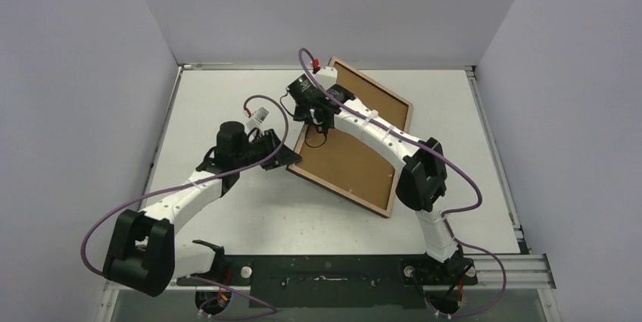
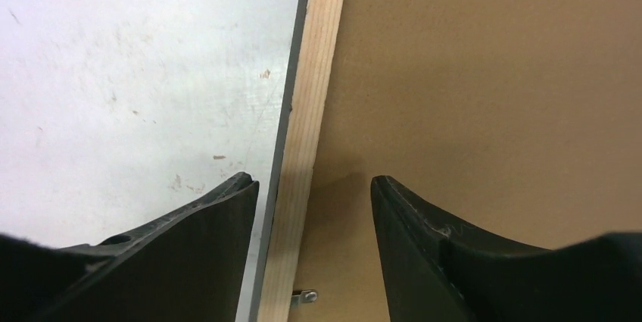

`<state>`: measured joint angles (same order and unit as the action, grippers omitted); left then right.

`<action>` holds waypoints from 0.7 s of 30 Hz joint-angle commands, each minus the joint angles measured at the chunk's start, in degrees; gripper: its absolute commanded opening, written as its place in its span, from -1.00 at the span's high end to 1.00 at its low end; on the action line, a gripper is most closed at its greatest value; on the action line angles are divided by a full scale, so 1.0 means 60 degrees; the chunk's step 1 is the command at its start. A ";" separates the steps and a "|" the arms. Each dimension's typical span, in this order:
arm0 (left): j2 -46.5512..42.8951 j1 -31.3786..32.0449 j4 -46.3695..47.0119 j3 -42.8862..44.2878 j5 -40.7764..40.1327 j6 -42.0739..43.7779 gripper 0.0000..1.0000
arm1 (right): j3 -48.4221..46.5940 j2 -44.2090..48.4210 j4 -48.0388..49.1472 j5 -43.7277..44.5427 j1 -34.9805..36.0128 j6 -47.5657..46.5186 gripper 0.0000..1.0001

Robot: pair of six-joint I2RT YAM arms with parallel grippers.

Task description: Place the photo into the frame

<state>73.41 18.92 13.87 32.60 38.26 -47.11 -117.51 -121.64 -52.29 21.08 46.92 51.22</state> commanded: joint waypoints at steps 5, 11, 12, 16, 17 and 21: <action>-0.1221 0.0084 -0.4715 0.3217 -0.1250 0.2968 1.00 | -0.1132 0.1807 -0.0607 0.1657 -0.0070 -0.0417 -0.26; -0.1413 0.0127 -0.6007 0.4695 -0.1485 0.4234 1.00 | -0.0932 0.2807 -0.0756 0.1047 -0.0549 0.0414 -0.33; -0.1443 0.0136 -0.6104 0.4864 -0.1501 0.4410 1.00 | -0.0922 0.2928 -0.0842 0.0988 -0.0601 0.0487 -0.34; -0.1561 0.0186 -0.6544 0.5432 -0.1730 0.5223 1.00 | -0.0745 0.3393 -0.0900 0.0644 -0.0810 0.0708 -0.35; -0.1589 0.0200 -0.6726 0.5604 -0.1808 0.5425 1.00 | -0.0741 0.3483 -0.0889 0.0579 -0.0860 0.0761 -0.35; -0.1680 0.0249 -0.7258 0.6237 -0.2015 0.6230 1.00 | -0.0540 0.3850 -0.0562 0.0018 -0.1080 0.0973 -0.35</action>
<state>66.30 19.94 -29.52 63.70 28.47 -20.08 -121.64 -102.37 -57.12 24.60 41.17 54.96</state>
